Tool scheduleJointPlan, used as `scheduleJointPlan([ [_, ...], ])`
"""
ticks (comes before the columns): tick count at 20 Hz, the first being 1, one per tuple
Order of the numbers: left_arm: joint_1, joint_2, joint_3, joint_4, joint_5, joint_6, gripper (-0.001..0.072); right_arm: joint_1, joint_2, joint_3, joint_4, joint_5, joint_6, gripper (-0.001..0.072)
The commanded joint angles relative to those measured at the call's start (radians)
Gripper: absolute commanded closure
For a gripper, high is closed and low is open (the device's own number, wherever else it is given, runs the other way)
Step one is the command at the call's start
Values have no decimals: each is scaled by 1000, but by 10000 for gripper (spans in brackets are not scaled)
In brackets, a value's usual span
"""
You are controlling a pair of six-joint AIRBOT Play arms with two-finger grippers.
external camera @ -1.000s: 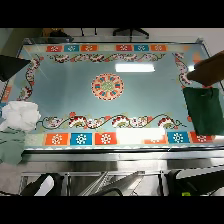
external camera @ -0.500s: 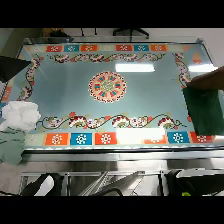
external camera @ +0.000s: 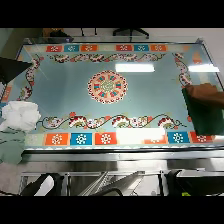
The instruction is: Fold the shirts.
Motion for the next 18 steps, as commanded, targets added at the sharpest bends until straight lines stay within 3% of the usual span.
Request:
scheduleJointPlan([
  [1, 1, 0, 0, 0, -15, 0, 692, -6, 13, -126, -222, 57, 48, 697],
  [5, 1, 0, 0, 0, -14, 1, 692, -10, 12, -251, -386, 43, 64, 691],
  [6, 1, 0, 0, 0, -13, 2, 692, -10, 10, -276, -427, 33, 63, 614],
  [8, 1, -8, 0, -1, -8, 8, 692, -10, -9, -286, -472, 10, 51, -6],
  [11, 1, -47, 0, -3, -14, 5, 692, -9, -14, -255, -456, -10, 28, 16],
  [17, 1, -95, 0, -11, -8, -2, 693, 79, -3, 50, -254, -23, 28, 23],
  [18, 1, -86, 0, -10, 0, 0, 693, 122, 13, 49, -220, -48, 26, 201],
])
